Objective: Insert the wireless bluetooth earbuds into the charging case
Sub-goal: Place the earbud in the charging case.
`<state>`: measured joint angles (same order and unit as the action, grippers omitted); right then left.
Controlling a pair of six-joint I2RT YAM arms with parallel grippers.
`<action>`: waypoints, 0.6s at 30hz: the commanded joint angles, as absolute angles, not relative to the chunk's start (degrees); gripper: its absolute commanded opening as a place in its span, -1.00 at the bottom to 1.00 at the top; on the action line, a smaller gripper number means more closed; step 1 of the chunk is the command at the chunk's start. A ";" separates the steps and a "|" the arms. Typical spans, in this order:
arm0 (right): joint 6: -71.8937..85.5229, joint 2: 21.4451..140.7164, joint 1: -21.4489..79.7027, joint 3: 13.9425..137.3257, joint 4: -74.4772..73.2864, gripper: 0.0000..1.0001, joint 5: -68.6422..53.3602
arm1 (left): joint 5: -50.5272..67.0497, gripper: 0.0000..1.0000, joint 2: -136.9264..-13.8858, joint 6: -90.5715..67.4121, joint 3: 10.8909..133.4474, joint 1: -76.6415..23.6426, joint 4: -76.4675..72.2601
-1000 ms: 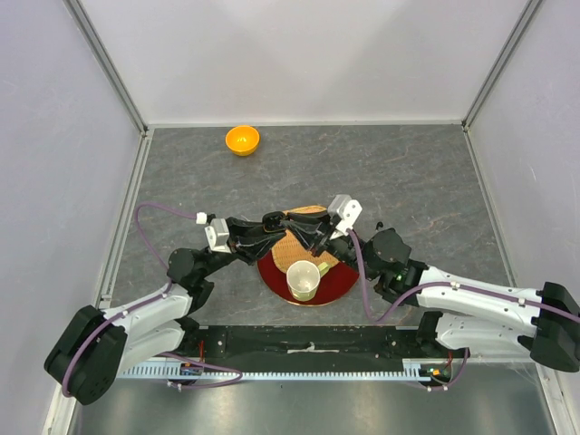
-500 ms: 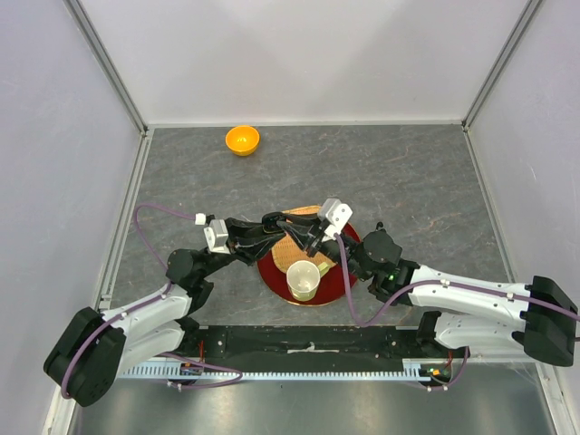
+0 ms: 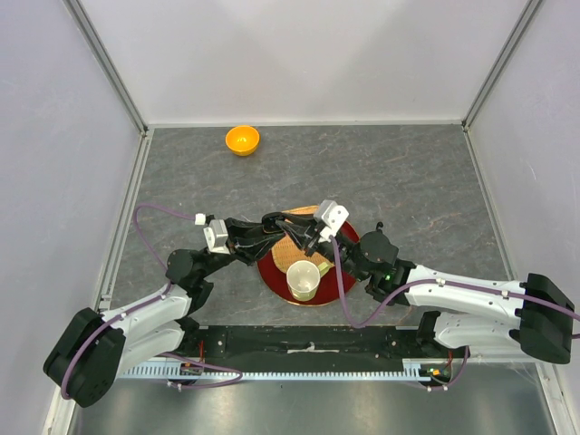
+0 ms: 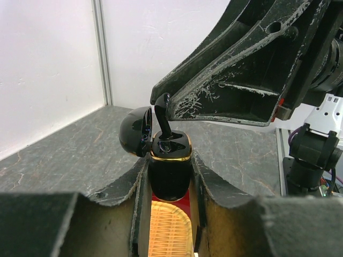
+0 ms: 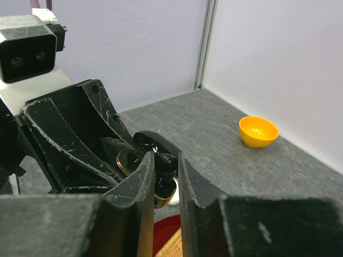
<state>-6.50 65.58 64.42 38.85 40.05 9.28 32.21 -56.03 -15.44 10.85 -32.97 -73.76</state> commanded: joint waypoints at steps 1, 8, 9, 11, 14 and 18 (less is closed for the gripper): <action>-8.61 65.30 64.69 38.76 40.52 -1.00 11.34 | 33.13 -0.96 -54.76 -13.89 10.90 -33.13 -79.28; -9.75 64.95 64.69 38.94 38.76 -1.00 12.39 | 32.70 -0.96 -54.32 -13.80 10.72 -33.13 -79.10; -9.76 64.95 64.69 38.94 38.67 -1.00 12.48 | 32.70 -0.96 -54.23 -13.80 10.72 -33.13 -79.01; -9.93 64.69 64.78 38.94 38.32 -1.00 12.83 | 32.70 -0.96 -54.14 -13.80 10.72 -33.13 -79.10; -10.46 64.60 64.69 38.85 37.44 -1.00 13.45 | 32.70 -0.95 -53.88 -13.80 10.55 -33.13 -79.01; -10.02 64.95 64.69 39.02 37.18 -1.00 13.19 | 32.78 -0.96 -53.61 -13.80 10.46 -33.13 -78.93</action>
